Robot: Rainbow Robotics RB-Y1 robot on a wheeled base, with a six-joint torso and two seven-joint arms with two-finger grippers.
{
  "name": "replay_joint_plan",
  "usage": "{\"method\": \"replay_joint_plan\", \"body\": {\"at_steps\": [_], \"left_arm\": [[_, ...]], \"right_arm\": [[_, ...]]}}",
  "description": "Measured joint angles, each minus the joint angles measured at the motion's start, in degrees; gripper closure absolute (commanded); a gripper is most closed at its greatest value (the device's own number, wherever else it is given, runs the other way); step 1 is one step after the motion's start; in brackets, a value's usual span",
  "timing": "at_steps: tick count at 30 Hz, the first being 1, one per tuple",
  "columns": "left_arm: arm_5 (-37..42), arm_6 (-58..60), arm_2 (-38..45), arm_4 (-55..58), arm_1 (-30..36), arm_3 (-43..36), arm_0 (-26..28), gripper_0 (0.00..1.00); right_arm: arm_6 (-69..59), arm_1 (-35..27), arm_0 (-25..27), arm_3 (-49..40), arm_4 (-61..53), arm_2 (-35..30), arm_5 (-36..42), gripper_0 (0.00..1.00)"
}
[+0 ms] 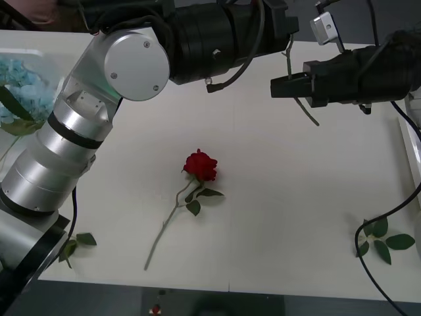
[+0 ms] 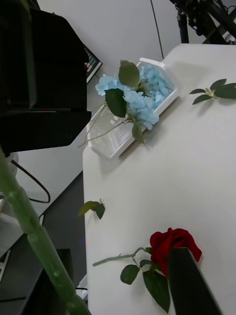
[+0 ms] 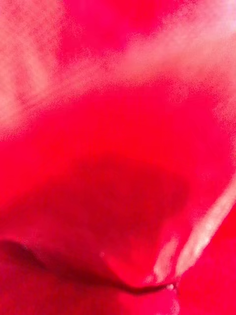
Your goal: Put the red flowers into the right box and the blue flowers into the left box
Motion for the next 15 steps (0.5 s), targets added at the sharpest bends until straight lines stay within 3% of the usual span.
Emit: {"method": "replay_joint_plan", "body": {"at_steps": [12,14,15], "left_arm": [[0.0,0.0,0.0,0.0,0.0,0.0,0.0,0.99],[0.0,0.0,0.0,0.0,0.0,0.0,0.0,0.41],[0.0,0.0,0.0,0.0,0.0,0.0,0.0,0.32]], "right_arm": [[-1.0,0.0,0.0,0.0,0.0,-0.6,0.1,1.00],[-1.3,0.0,0.0,0.0,0.0,-0.6,0.1,1.00],[-1.3,0.0,0.0,0.0,0.0,-0.6,0.0,1.00]]}}
